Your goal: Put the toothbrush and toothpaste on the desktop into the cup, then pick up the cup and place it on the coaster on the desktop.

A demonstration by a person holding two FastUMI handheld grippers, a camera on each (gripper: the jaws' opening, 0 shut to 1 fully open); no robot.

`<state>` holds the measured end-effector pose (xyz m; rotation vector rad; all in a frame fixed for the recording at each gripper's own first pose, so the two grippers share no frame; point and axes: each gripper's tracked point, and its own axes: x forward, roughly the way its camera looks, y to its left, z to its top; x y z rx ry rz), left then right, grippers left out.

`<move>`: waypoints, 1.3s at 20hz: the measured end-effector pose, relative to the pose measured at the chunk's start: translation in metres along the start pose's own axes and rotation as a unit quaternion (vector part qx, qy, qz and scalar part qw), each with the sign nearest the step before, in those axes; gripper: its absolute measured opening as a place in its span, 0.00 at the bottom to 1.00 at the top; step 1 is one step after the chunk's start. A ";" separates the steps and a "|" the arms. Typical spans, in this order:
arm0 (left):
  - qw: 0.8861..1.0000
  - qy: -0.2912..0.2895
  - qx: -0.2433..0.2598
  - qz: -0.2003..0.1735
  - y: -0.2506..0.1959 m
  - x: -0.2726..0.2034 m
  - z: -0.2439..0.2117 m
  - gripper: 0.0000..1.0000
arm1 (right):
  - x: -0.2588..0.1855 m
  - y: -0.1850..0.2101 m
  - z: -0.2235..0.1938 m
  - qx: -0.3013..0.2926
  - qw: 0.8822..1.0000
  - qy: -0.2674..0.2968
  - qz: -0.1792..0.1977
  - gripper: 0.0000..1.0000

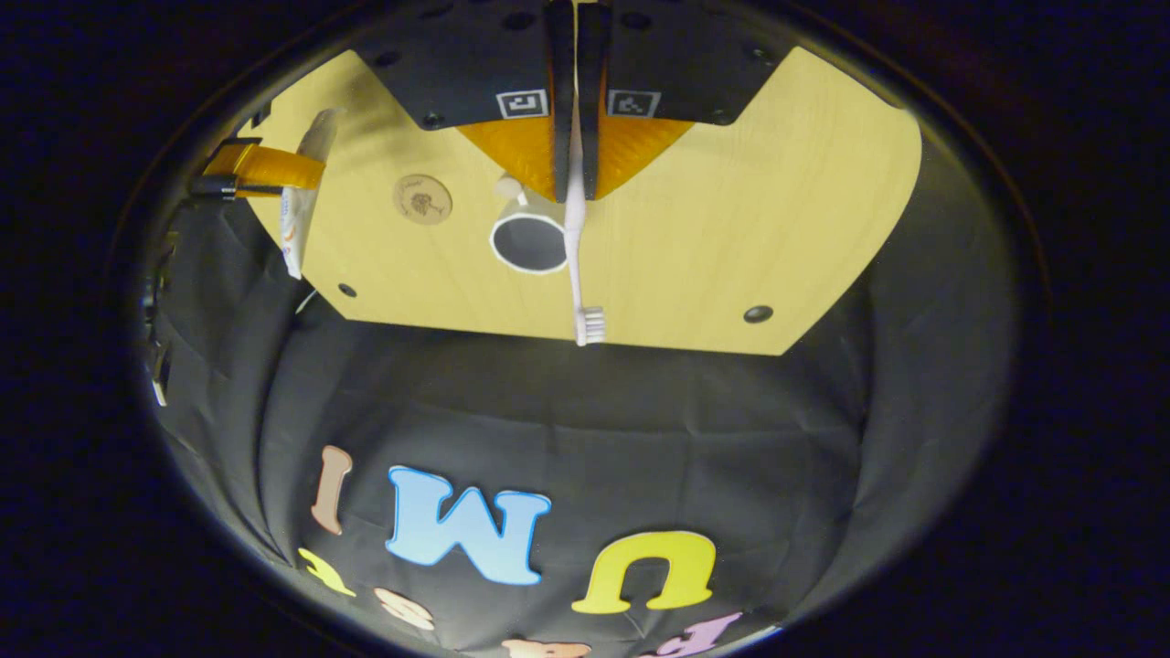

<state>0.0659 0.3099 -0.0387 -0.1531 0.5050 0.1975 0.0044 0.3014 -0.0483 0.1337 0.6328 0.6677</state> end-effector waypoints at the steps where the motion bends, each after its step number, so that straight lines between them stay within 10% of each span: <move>1: 1.000 -0.019 0.000 -0.003 0.003 -0.005 0.019 0.09 | 0.001 0.000 0.003 0.000 1.000 -0.004 -0.001 0.24; 11: 0.985 -0.167 -0.002 -0.041 -0.035 0.049 0.116 0.09 | 0.003 0.007 0.014 -0.012 1.000 -0.015 -0.005 0.23; 26: 0.990 -0.125 -0.001 -0.060 -0.045 0.162 0.065 0.09 | 0.014 0.020 0.021 -0.026 1.000 -0.016 -0.004 0.19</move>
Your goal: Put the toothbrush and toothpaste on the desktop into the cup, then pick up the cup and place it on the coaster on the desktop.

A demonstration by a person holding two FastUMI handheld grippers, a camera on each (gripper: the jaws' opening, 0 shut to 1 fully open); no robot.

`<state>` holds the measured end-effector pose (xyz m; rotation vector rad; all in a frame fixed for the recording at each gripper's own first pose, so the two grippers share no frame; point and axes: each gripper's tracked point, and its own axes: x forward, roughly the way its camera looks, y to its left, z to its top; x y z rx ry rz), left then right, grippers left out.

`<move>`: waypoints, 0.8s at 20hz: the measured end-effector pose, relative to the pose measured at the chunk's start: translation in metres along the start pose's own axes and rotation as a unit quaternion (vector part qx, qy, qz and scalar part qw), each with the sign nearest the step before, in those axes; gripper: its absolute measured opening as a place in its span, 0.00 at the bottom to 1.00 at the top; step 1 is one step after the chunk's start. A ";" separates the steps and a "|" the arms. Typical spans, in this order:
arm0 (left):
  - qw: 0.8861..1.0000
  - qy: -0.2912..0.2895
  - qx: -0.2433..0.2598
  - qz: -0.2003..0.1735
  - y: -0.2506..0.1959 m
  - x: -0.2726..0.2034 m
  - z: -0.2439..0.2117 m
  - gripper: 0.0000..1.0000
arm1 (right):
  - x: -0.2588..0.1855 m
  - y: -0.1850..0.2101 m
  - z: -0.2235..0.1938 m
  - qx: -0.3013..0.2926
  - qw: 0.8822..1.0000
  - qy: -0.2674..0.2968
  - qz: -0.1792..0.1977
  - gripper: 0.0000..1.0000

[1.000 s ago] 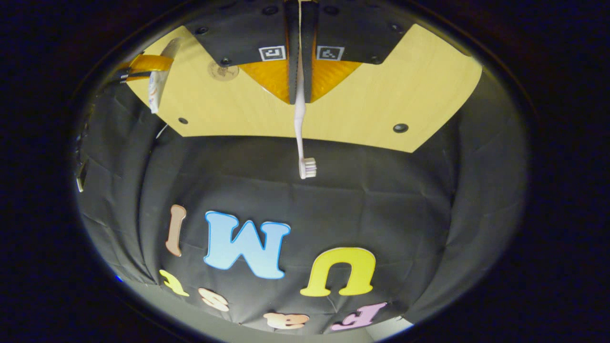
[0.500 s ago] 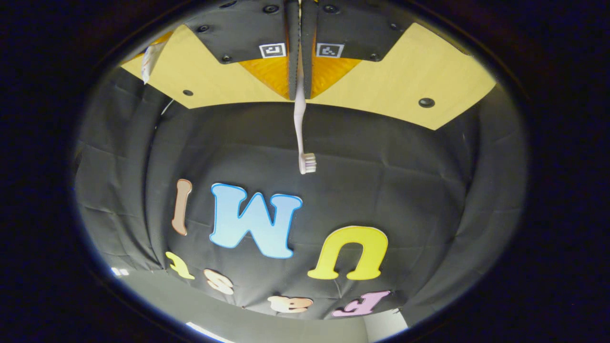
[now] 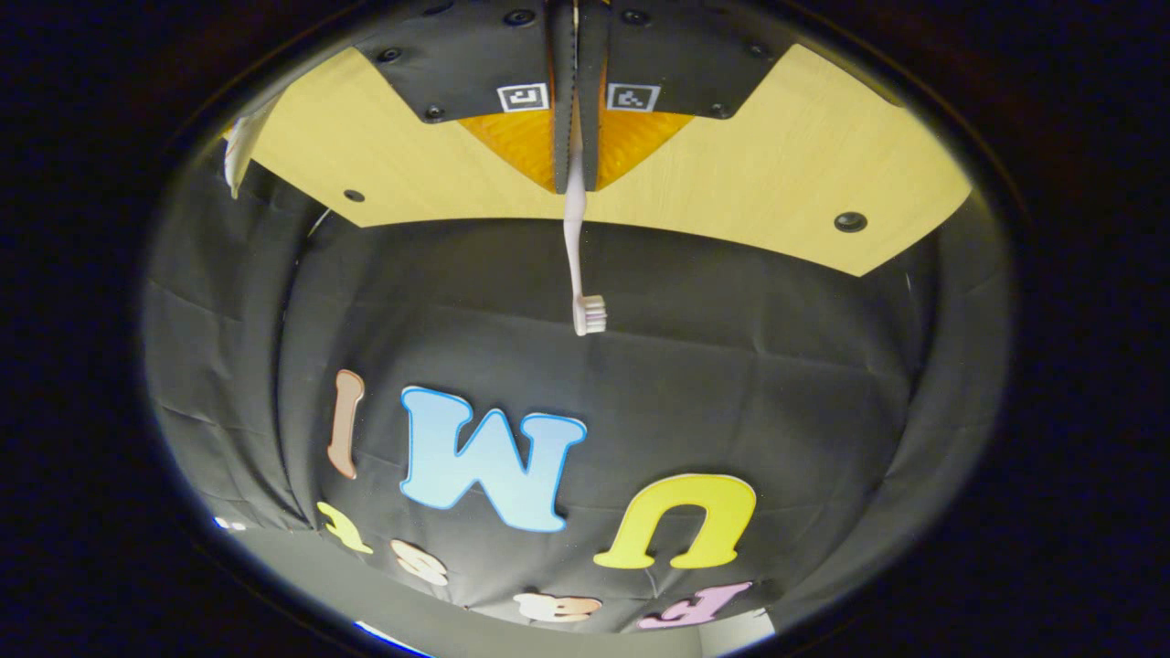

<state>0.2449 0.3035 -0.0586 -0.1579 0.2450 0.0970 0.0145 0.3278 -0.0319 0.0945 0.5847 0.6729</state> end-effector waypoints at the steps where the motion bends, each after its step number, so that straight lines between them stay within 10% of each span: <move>1: 1.000 0.004 0.005 -0.001 0.000 0.002 -0.008 0.09 | 0.003 0.002 0.003 -0.002 1.000 -0.002 0.002 0.19; 10: 1.000 0.019 0.019 0.010 0.010 0.001 -0.032 0.14 | 0.026 0.019 0.035 -0.027 0.999 -0.015 0.029 0.23; 16: 1.000 0.025 -0.016 0.003 0.020 -0.021 -0.032 0.68 | 0.035 0.038 0.040 -0.039 0.998 -0.014 0.053 0.23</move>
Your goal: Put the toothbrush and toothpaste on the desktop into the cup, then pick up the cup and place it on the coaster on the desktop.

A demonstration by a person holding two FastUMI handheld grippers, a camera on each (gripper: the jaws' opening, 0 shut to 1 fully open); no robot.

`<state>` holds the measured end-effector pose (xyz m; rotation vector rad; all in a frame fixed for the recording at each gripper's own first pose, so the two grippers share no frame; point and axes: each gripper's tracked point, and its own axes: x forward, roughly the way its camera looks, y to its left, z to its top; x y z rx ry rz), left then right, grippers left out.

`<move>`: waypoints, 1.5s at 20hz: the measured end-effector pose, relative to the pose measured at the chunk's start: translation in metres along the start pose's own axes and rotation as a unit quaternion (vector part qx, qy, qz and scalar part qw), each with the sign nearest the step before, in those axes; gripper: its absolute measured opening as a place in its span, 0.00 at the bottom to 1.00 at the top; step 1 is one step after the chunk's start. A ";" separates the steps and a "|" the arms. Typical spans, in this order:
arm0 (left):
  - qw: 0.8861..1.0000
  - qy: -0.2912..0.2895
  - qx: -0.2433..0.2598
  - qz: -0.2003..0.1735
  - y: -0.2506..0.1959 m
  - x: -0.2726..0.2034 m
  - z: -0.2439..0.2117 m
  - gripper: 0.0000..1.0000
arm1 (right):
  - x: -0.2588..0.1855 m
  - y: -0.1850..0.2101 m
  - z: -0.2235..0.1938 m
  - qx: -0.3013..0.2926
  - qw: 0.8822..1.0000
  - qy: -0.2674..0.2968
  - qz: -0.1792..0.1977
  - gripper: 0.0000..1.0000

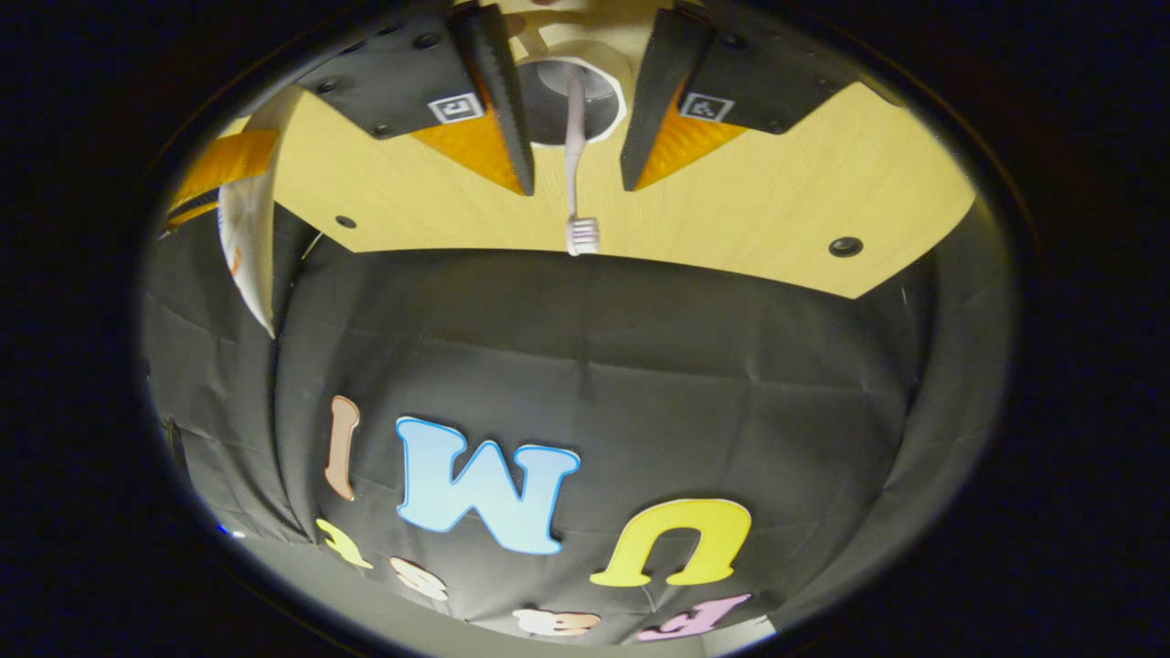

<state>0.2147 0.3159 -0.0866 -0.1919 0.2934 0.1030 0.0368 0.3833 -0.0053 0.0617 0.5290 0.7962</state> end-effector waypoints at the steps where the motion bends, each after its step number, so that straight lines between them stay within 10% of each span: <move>1: 1.000 -0.004 -0.003 0.007 0.003 -0.005 0.004 0.84 | 0.002 0.003 0.000 -0.003 1.000 0.000 0.005 0.23; 11: 0.998 -0.036 -0.007 0.050 0.029 -0.086 0.044 0.93 | 0.040 0.033 0.032 -0.027 0.998 -0.034 0.035 0.23; 30: 0.989 0.006 -0.062 0.131 0.104 -0.189 -0.012 0.93 | 0.129 0.073 0.025 -0.069 0.994 -0.071 0.046 0.27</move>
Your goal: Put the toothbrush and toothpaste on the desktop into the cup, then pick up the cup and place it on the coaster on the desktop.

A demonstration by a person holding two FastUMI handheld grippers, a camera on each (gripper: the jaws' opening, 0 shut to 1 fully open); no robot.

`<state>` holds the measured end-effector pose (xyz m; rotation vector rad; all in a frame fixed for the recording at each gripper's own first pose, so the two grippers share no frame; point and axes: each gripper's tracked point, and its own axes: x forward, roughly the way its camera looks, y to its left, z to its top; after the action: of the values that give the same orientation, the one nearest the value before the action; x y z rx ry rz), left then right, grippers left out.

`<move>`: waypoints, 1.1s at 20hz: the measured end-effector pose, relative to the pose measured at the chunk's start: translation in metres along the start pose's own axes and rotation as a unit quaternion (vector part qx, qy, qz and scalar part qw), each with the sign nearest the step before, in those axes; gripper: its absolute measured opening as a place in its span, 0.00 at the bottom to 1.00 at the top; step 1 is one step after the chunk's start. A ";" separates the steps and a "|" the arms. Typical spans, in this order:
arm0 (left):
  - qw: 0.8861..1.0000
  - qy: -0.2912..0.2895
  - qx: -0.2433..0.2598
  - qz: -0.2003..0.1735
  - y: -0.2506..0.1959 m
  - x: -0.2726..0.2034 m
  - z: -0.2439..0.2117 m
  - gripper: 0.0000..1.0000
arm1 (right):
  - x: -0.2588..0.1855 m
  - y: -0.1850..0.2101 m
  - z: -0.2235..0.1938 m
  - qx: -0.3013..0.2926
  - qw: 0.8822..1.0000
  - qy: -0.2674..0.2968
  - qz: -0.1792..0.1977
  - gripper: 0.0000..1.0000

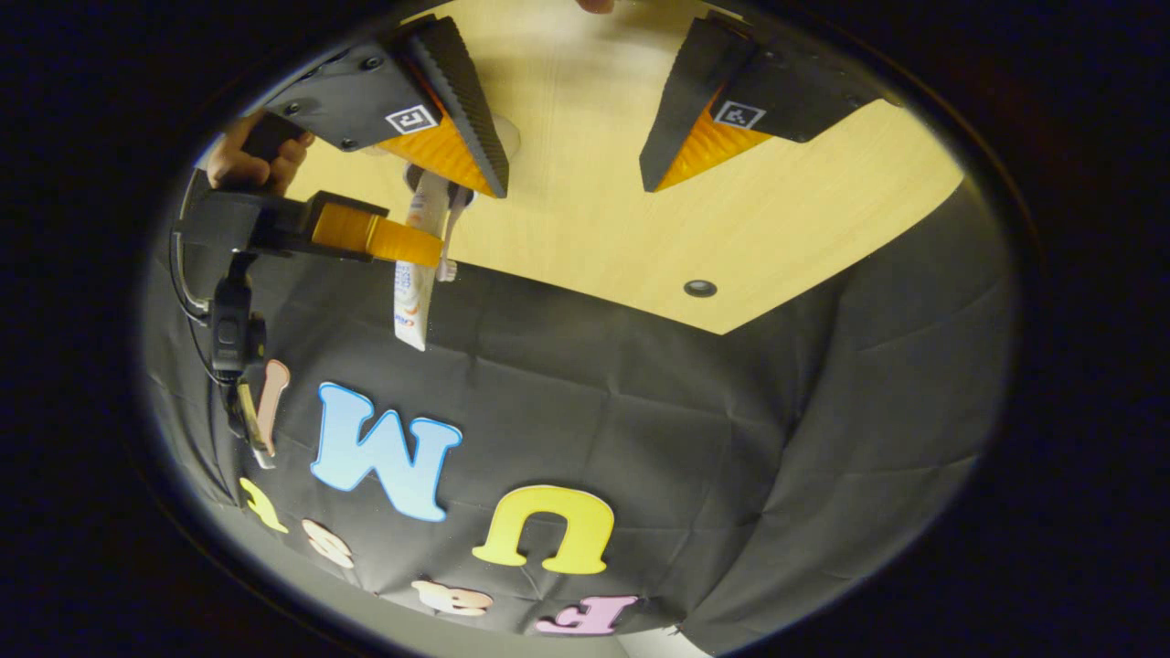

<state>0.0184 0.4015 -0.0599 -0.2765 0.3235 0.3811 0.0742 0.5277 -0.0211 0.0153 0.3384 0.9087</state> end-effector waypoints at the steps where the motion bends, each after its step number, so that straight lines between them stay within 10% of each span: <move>1: 1.000 0.001 0.000 -0.001 0.000 0.000 -0.002 0.93 | 0.001 0.002 -0.004 -0.004 1.000 0.004 -0.001 0.27; 11: 1.000 0.005 0.004 -0.010 -0.004 -0.002 -0.007 0.93 | -0.024 -0.002 -0.006 -0.047 0.998 0.008 -0.030 0.49; 14: 1.000 0.008 0.006 -0.017 -0.019 -0.004 -0.004 0.94 | -0.038 -0.002 0.008 -0.048 0.998 -0.007 -0.031 0.82; 22: 0.998 0.020 0.025 -0.046 -0.074 -0.007 -0.010 0.93 | -0.101 -0.023 0.048 0.000 0.998 -0.048 -0.042 0.82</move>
<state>0.0391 0.3303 -0.0515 -0.2491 0.3584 0.2768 0.0490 0.4414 0.0495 0.0440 0.2468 0.8216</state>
